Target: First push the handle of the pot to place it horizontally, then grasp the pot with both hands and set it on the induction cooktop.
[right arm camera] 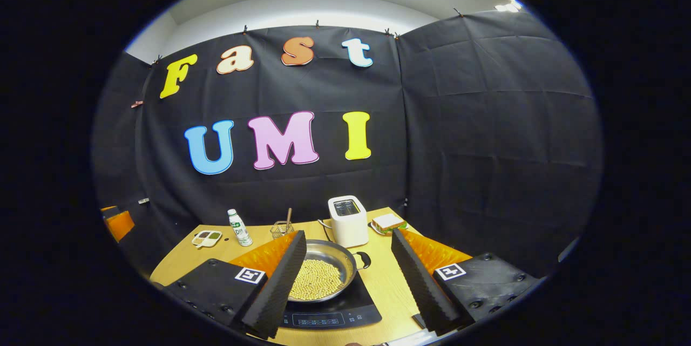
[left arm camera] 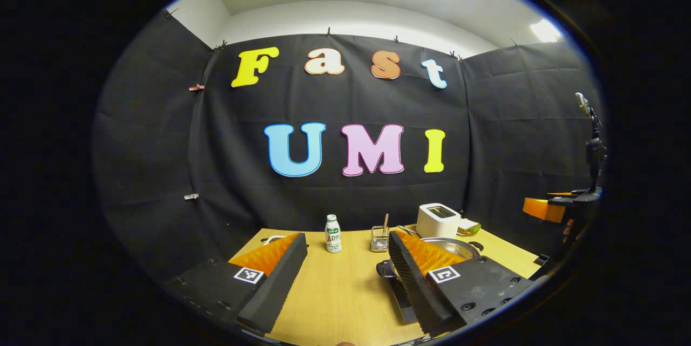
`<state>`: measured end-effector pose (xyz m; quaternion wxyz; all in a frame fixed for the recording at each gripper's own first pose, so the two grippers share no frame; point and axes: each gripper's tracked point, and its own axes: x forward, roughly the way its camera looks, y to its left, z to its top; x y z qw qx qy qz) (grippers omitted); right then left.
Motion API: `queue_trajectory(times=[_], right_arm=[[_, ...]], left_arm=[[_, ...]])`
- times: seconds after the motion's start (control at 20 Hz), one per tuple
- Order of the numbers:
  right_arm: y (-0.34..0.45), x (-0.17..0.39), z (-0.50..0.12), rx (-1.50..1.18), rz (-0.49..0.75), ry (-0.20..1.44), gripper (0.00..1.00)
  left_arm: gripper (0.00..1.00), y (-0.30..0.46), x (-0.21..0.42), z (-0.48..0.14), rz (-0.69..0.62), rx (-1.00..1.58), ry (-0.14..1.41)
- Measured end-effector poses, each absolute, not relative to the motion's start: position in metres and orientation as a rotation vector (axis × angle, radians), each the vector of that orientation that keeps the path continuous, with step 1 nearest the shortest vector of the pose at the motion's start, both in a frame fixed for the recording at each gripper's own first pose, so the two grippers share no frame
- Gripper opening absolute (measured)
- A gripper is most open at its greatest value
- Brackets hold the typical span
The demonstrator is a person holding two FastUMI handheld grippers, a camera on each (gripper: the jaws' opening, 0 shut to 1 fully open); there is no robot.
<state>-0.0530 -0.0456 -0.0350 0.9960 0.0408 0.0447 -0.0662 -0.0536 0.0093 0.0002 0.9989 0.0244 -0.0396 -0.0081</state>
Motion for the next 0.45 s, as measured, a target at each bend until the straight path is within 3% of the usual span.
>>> queue_trajectory(times=[0.45], right_arm=[[-0.053, -0.081, -0.029, 0.018, -0.184, 0.041, 0.98]], left_arm=[[0.95, 0.023, -0.08, -0.013, 0.015, -0.025, -0.059]])
